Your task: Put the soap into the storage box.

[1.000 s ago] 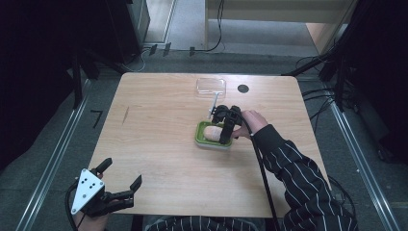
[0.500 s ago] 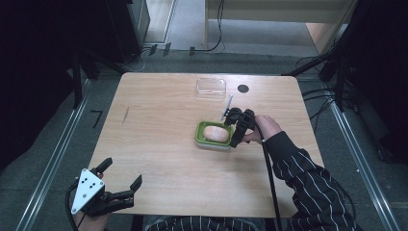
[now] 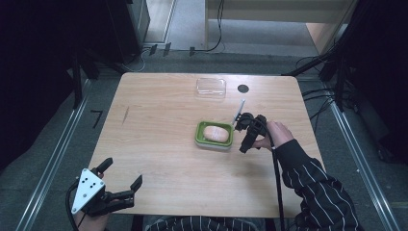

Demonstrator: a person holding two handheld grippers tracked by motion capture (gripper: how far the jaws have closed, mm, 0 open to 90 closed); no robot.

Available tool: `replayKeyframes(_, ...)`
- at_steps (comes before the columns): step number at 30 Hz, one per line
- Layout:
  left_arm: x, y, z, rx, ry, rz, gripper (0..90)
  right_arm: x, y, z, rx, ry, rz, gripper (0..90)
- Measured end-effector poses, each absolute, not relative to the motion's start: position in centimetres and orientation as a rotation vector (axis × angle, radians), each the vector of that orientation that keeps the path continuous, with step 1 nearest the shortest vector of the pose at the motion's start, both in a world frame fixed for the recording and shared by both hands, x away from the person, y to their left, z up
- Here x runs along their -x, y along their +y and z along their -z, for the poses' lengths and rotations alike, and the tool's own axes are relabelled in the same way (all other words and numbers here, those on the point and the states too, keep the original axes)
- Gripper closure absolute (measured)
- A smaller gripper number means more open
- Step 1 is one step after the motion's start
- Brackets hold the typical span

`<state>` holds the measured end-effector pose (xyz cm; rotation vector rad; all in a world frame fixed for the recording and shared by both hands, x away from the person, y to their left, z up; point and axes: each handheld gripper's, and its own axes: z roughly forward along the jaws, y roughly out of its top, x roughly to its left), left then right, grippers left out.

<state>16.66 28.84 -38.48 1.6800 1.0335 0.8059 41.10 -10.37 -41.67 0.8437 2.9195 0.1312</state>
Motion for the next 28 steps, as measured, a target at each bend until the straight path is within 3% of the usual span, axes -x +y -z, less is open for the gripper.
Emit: replayKeyframes(28,-17.0,28.4,38.5,-1.694,1.025,-0.797,0.0,-37.7,-14.9,44.5,-0.947,2.94,-0.049,6.8)
